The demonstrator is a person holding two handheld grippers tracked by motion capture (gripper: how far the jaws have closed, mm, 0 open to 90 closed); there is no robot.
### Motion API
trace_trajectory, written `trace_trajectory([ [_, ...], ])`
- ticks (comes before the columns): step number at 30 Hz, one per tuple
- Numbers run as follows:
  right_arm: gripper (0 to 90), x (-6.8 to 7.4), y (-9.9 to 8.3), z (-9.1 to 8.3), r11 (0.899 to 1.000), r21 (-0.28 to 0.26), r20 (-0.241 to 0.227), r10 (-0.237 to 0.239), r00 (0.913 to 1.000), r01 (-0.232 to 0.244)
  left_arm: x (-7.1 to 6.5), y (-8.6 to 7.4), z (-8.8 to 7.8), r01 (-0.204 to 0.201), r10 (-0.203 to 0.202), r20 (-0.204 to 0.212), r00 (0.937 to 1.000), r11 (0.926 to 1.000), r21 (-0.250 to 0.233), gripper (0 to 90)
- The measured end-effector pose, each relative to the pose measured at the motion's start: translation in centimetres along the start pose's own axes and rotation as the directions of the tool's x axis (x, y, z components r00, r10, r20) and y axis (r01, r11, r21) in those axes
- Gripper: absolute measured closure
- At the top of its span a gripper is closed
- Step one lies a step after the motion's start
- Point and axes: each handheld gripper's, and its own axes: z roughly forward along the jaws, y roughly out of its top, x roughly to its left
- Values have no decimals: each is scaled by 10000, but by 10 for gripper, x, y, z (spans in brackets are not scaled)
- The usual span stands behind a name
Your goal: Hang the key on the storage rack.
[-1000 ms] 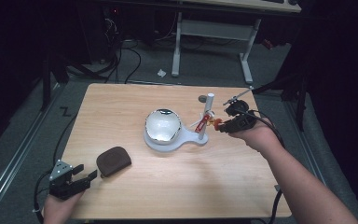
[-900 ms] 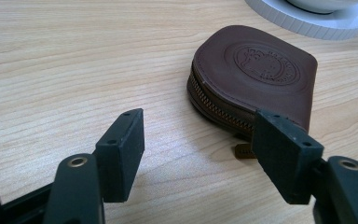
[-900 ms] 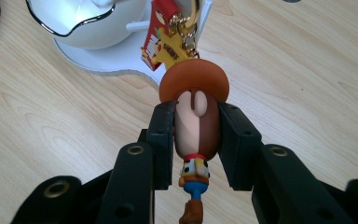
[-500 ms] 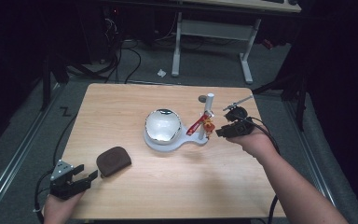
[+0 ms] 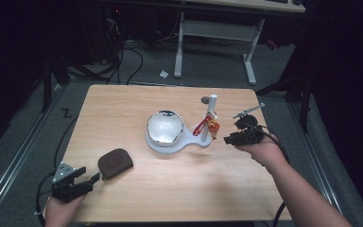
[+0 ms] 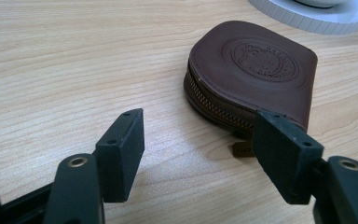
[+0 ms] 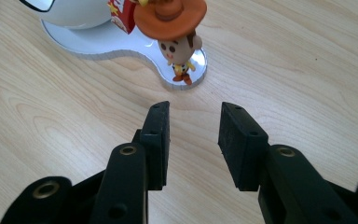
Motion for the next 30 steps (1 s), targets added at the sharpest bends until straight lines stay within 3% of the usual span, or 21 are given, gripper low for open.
trace_trajectory([
  [9,610,-5,-22,3,9999,-106,61,104,9999,-103,-1,0,1,-62,62,-1,10000,10000,31,349],
  [14,580,-6,-33,6,9998,-194,267,8,9996,-3,-2,1,2,-75,75,0,10000,10000,39,349],
  [17,551,-3,-41,10,9995,-131,556,-291,9980,299,-2,1,2,-72,72,14,10000,10000,45,348],
  [21,524,-1,-54,15,9986,-510,519,-140,9986,166,-1,1,0,30,-30,27,10000,10000,-8,348],
  [30,478,16,-95,29,9837,-1615,1193,-602,9910,792,-3,1,4,111,-111,-1,9999,9999,55,347],
])
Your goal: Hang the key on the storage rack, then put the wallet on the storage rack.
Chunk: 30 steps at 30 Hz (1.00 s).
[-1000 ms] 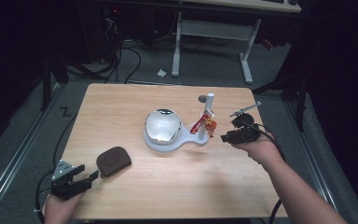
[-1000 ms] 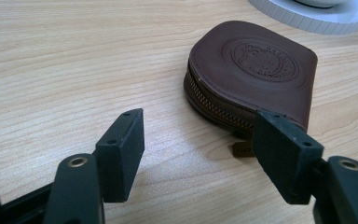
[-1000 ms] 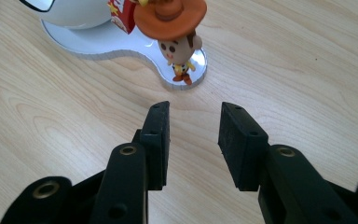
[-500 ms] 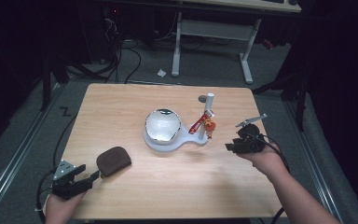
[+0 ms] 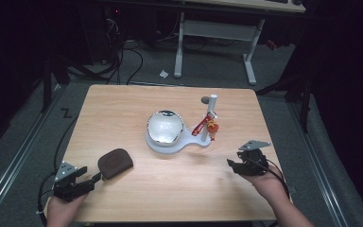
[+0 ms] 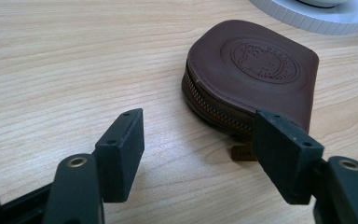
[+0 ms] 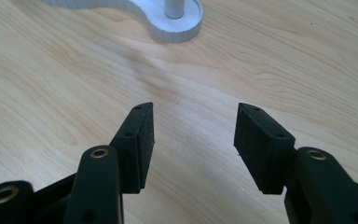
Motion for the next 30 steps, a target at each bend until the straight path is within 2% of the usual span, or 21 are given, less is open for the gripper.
trace_trajectory([
  [6,481,8,-25,9,9973,-704,-18,189,9998,-189,-5,2,-2,-140,140,-63,9999,9999,-59,344],
  [14,478,13,-51,19,9835,-1528,-182,954,9953,-971,-7,2,1,-107,107,-42,9999,9999,-51,341],
  [18,474,17,-61,17,9790,-1837,-43,890,9960,-883,-10,3,1,-137,137,-15,9999,9999,-83,339],
  [23,473,21,-73,11,9724,-2257,225,660,9976,-592,-13,6,0,31,-34,-68,10000,9989,-462,330],
  [26,473,20,-78,7,9712,-2332,286,573,9979,-491,-14,8,2,152,-156,-86,9998,9985,-524,313],
  [28,471,19,-81,8,9709,-2308,259,712,9971,-633,-14,9,2,167,-174,-130,9998,9985,-522,305],
  [30,470,18,-82,9,9723,-2237,205,748,9970,-684,-14,9,0,301,-301,8,9995,9975,-634,303],
])
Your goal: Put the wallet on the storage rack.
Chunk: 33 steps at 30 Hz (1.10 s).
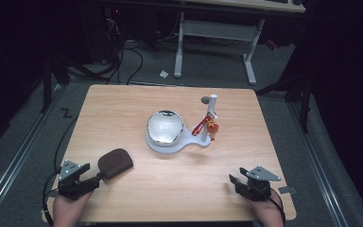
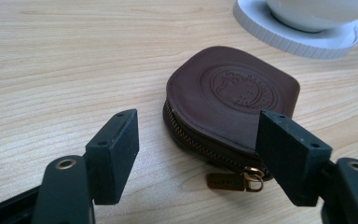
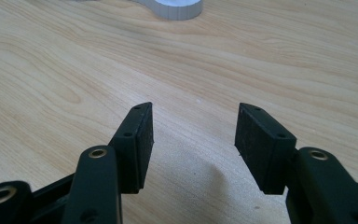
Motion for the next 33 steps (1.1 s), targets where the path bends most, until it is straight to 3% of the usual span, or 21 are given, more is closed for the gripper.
trace_trajectory([
  [10,482,-2,-1,9,9996,286,-341,82,9994,-73,-11,4,-2,-237,236,199,9995,9997,20,307],
  [16,483,0,2,7,10000,36,-370,72,9993,-71,-16,27,1,-349,347,-264,9990,9994,-41,350],
  [18,480,-1,1,8,10000,20,-387,9,9993,-8,-14,32,7,-179,180,-348,9992,9998,53,440],
  [24,480,-3,0,8,9999,70,-393,100,9992,-98,1,24,24,625,-628,-649,9959,9980,-62,534],
  [28,479,-1,-1,8,9999,118,-421,3,9991,2,13,16,21,1183,-1180,-316,9925,9929,83,576],
  [31,478,-1,-1,9,9998,185,-401,7,9992,1,15,11,22,1427,-1443,434,9886,9891,369,612],
  [33,478,0,-1,9,9998,194,-380,12,9993,-5,15,9,22,1619,-1654,832,9827,9857,469,614],
])
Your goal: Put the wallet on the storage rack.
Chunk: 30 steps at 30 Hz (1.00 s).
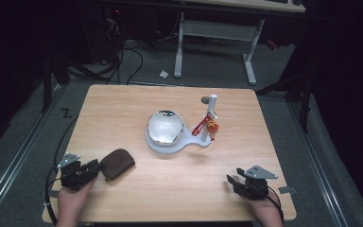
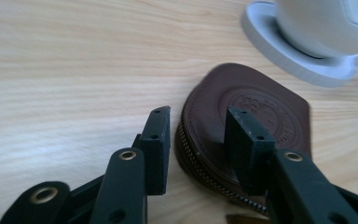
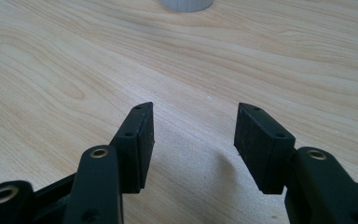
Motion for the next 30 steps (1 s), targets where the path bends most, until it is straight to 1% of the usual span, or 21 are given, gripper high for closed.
trace_trajectory([
  [1,478,1,0,0,10000,10,11,-65,10000,65,0,-1,0,155,-157,211,9997,9999,65,614],
  [3,477,3,1,0,10000,50,51,-65,10000,65,1,-4,1,511,-526,766,9957,9985,220,611],
  [5,476,4,2,0,9999,0,45,-148,9999,148,0,-7,1,608,-633,993,9930,9978,279,606],
  [7,476,4,2,0,9999,-2,60,-166,9998,166,-2,-9,1,574,-602,1075,9924,9979,288,633],
  [8,476,4,2,0,9999,14,71,-135,9999,135,-4,-10,1,560,-585,1014,9931,9981,268,658],
  [12,476,3,1,1,10000,34,93,-89,9999,89,-7,-12,2,591,-610,802,9949,9979,250,675],
  [13,476,3,1,0,10000,22,104,-93,9999,93,-7,-12,2,637,-652,730,9952,9977,234,715],
  [14,475,3,1,0,10000,11,103,-63,9999,63,-6,-13,2,696,-712,744,9947,9973,237,737],
  [15,476,2,1,0,10000,-10,96,-78,9999,78,-7,-13,2,673,-688,707,9951,9975,221,743],
  [16,475,2,1,-1,10000,-19,101,-38,9999,38,-7,-13,2,596,-612,678,9958,9979,254,772],
  [18,476,2,1,-1,10000,-28,101,-41,9999,41,-10,-13,2,343,-353,484,9982,9992,222,795],
  [20,476,3,1,-1,10000,-27,92,-17,10000,18,-13,-14,3,180,-193,512,9985,9995,251,824],
  [22,476,3,2,-1,9999,-52,99,-88,9999,89,-15,-13,3,-78,70,360,9993,9997,240,844],
  [23,476,3,2,-1,9999,-67,95,-91,9999,92,-16,-13,3,-112,103,363,9993,9996,243,850],
  [24,476,3,2,-1,9999,-87,92,-89,9999,90,-17,-12,3,-150,139,444,9989,9996,241,857],
  [25,477,3,2,-2,9999,-123,94,-115,9999,116,-19,-12,3,-260,249,517,9983,9994,209,864],
  [26,478,3,2,-2,9998,-180,99,-127,9999,129,-21,-10,2,-424,413,506,9979,9989,195,867],
  [27,478,3,2,-2,9997,-211,103,-86,9999,89,-25,-9,1,-567,561,477,9973,9983,110,869],
  [30,478,3,3,-3,9996,-280,157,-32,9999,37,-31,-5,-4,-967,983,560,9936,9948,-307,871],
])
